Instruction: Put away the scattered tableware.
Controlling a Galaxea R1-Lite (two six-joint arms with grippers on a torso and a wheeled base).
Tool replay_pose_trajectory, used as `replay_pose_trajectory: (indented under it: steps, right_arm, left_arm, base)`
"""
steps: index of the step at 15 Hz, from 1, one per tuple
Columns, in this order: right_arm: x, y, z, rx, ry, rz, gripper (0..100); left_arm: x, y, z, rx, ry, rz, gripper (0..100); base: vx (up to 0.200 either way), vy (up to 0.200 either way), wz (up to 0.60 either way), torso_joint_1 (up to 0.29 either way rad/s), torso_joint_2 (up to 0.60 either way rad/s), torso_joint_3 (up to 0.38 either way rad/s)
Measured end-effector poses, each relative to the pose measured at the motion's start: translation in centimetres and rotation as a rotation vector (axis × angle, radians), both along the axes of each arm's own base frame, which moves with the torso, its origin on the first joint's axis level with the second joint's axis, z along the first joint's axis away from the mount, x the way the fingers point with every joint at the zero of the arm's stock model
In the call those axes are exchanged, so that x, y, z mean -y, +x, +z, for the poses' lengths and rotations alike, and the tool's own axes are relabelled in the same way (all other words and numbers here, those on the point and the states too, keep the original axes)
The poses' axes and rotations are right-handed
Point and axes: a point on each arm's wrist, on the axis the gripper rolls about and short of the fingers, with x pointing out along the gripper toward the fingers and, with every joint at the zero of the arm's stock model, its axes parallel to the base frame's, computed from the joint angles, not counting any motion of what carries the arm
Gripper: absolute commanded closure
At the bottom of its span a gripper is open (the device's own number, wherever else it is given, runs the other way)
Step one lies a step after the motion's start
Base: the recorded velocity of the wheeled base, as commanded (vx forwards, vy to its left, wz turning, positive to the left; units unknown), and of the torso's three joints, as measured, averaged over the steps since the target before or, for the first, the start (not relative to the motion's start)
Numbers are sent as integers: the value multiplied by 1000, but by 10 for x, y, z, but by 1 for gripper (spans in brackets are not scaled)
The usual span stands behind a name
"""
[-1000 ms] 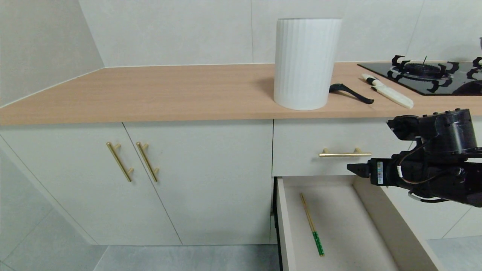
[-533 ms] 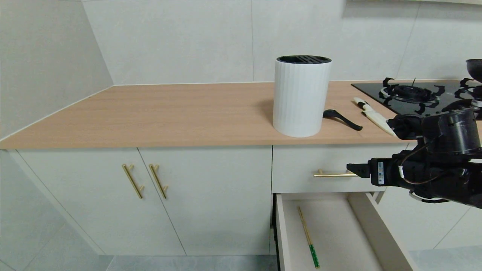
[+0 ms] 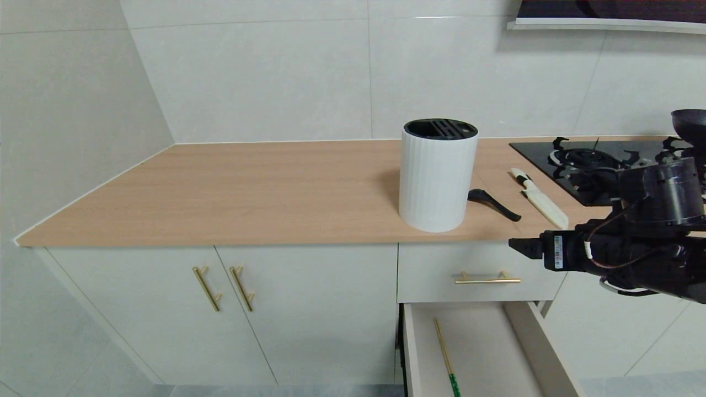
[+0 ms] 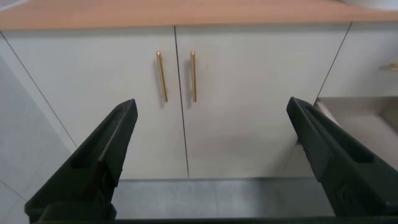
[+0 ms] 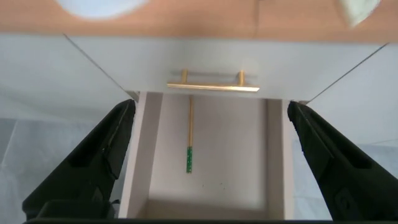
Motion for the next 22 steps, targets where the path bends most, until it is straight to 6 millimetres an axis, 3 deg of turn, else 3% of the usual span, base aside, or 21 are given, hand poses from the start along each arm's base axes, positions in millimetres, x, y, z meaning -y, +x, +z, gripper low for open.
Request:
replay_pose_trajectory:
  steps: [5, 10, 14, 19, 22]
  right_arm:
    - [1, 6, -3, -6, -21, -4, 0]
    - [17, 39, 18, 61, -28, 57, 0]
    - [26, 79, 31, 122, -45, 135, 0]
    - [29, 137, -8, 148, -34, 120, 0]
    - [29, 158, -34, 119, -40, 109, 0]
  left_arm:
    - [0, 0, 0, 0, 0, 1, 0]
    - [0, 0, 0, 0, 0, 1, 0]
    - [0, 0, 0, 0, 0, 0, 0]
    - [0, 0, 0, 0, 0, 1, 0]
    - [0, 0, 0, 0, 0, 1, 0]
  base:
    - [0, 0, 0, 17, -32, -19]
    - [0, 0, 0, 0, 0, 0]
    - [0, 0, 0, 0, 0, 0]
    - [0, 0, 0, 0, 0, 0]
    - [0, 0, 0, 0, 0, 0]
